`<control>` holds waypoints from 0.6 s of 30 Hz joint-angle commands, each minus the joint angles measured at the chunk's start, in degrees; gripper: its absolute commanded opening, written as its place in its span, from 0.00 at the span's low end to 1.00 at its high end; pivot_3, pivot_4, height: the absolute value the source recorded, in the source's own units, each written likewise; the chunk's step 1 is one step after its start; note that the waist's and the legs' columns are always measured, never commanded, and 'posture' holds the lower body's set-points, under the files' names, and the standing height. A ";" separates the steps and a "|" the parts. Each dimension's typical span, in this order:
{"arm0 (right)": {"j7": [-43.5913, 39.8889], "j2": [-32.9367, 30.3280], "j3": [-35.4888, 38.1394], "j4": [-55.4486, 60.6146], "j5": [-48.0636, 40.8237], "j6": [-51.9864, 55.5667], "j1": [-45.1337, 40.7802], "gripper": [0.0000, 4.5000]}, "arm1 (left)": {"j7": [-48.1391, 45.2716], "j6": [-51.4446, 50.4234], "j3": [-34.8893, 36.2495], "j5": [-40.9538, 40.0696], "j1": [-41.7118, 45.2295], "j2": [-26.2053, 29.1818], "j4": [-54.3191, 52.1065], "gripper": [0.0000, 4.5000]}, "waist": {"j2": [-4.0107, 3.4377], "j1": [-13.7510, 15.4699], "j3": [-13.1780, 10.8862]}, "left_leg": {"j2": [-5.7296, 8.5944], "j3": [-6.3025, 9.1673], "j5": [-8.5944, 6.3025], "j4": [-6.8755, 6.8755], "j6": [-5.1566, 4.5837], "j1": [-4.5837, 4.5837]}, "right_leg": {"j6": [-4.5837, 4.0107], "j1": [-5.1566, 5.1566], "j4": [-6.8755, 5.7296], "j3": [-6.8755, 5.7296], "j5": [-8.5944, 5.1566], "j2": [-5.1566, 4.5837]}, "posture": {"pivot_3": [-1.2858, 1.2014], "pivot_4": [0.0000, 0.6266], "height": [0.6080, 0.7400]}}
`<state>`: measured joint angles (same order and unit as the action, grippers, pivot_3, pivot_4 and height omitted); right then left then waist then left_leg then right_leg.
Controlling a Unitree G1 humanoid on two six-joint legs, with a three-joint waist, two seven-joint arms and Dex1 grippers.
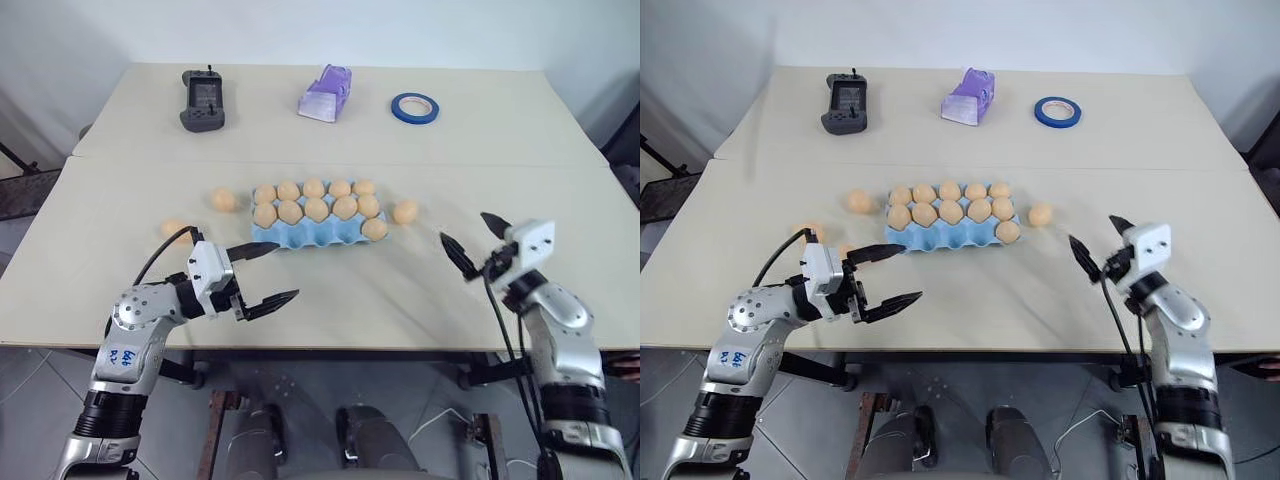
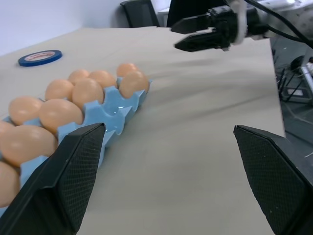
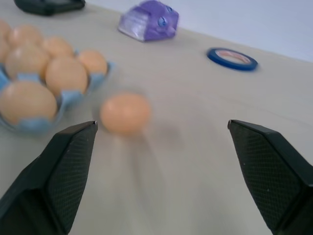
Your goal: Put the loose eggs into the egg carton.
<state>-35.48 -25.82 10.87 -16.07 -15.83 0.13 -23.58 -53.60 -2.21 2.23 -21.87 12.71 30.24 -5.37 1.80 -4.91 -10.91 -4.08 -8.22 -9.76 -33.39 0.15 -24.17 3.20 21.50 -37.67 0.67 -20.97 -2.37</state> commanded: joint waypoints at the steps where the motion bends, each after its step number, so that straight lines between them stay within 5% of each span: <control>1: 2.66 0.73 -0.68 -3.44 0.46 4.35 -6.13 0.99 | 1.02 1.31 1.14 0.71 -0.40 0.39 -0.62 1.00 | 0.00 0.09 0.00 | 0.02 0.00 0.00 0.01 0.00 0.00 | 0.00 0.01 -0.01 0.00 0.00 -0.03 | 0.52 0.24 1.00; 9: 8.21 3.68 -4.17 -22.64 6.53 4.50 -20.37 0.99 | 3.36 1.04 0.72 1.56 -0.80 -0.12 -2.07 1.00 | 0.00 0.14 0.00 | 0.02 -0.03 -0.01 0.10 0.00 -0.04 | -0.01 0.05 0.05 -0.01 0.00 -0.05 | 0.52 0.24 1.00; 16: 8.33 5.53 -5.27 -32.47 8.71 1.95 -24.52 0.99 | 5.34 0.45 0.08 1.92 -0.21 -1.10 -2.68 1.00 | -0.01 0.05 0.00 | 0.04 -0.05 0.01 0.11 -0.03 -0.06 | -0.01 0.07 0.07 0.00 -0.01 -0.04 | 0.52 0.24 1.00; 18: 8.66 5.65 -5.07 -33.52 8.88 0.53 -24.80 0.91 | 5.66 0.37 -0.19 2.03 0.08 -1.42 -2.63 1.00 | -0.01 0.01 0.00 | 0.03 -0.06 0.02 0.11 -0.04 -0.06 | -0.01 0.07 0.05 0.01 -0.01 -0.03 | 0.52 0.24 1.00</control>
<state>-26.89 -19.76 5.28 -49.83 -7.30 2.55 -46.71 -48.33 -2.03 1.76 -19.87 12.28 28.96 -6.06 1.79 -4.90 -10.91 -4.06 -8.28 -9.65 -33.28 -0.02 -24.24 3.19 21.57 -37.63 0.67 -20.97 -2.39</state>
